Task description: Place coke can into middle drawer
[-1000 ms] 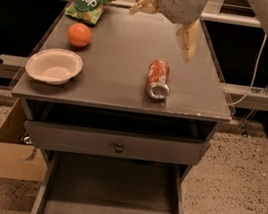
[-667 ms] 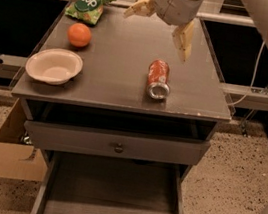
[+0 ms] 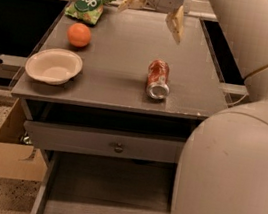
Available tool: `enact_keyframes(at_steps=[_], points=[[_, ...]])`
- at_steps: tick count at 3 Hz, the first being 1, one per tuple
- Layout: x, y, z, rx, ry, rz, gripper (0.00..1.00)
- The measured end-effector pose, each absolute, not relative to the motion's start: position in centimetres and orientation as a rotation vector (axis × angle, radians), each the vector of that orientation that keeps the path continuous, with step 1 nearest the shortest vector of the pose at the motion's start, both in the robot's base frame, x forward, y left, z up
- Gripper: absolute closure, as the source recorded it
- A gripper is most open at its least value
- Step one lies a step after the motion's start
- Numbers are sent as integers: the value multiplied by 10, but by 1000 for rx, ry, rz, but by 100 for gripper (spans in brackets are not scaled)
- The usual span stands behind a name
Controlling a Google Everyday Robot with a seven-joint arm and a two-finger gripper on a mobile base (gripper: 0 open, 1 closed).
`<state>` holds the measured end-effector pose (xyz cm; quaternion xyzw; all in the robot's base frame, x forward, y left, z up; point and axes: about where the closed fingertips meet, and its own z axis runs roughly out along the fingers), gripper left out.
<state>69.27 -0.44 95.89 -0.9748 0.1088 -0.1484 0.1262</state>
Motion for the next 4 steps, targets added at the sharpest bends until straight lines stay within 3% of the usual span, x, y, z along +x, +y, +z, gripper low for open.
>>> enact_keyframes(at_steps=[2,4], points=[[704,-13,939,-2845,379,-405,0],[678,-98,896,-2819,641,-321,0]])
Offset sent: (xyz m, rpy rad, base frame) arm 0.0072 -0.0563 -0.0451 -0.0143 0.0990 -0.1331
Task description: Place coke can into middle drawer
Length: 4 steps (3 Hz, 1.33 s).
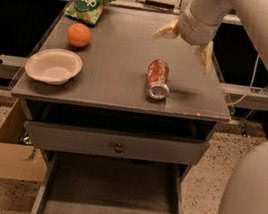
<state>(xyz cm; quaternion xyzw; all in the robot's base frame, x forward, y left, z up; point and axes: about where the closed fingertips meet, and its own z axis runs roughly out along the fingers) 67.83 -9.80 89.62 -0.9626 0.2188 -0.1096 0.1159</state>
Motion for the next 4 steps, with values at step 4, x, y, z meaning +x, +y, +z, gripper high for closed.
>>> enact_keyframes(at_steps=[4], points=[[681,-12,910,-2824,167,-394,0]])
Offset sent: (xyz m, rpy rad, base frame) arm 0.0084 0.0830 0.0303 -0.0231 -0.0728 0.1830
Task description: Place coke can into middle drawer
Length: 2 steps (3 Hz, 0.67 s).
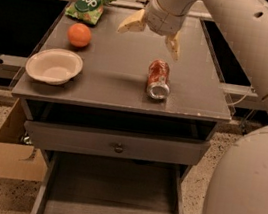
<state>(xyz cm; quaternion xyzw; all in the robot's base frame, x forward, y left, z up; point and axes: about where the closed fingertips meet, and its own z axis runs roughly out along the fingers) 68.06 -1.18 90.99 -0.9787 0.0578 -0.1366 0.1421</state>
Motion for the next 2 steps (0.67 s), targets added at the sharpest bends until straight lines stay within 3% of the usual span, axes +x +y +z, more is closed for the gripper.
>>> enact_keyframes(at_steps=[2], points=[[675,-22,897,-2847,248,-351,0]])
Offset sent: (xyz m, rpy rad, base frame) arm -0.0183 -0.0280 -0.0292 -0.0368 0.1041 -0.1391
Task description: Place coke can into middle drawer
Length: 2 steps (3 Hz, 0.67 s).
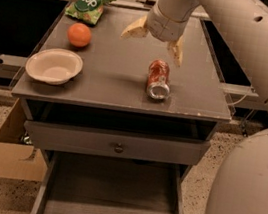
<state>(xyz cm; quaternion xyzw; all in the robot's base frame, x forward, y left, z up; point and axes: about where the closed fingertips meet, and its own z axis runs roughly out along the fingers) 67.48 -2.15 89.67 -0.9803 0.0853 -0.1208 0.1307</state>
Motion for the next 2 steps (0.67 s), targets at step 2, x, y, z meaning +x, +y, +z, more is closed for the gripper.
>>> enact_keyframes(at_steps=[2], points=[[640,-46,879,-2926,331,-266,0]])
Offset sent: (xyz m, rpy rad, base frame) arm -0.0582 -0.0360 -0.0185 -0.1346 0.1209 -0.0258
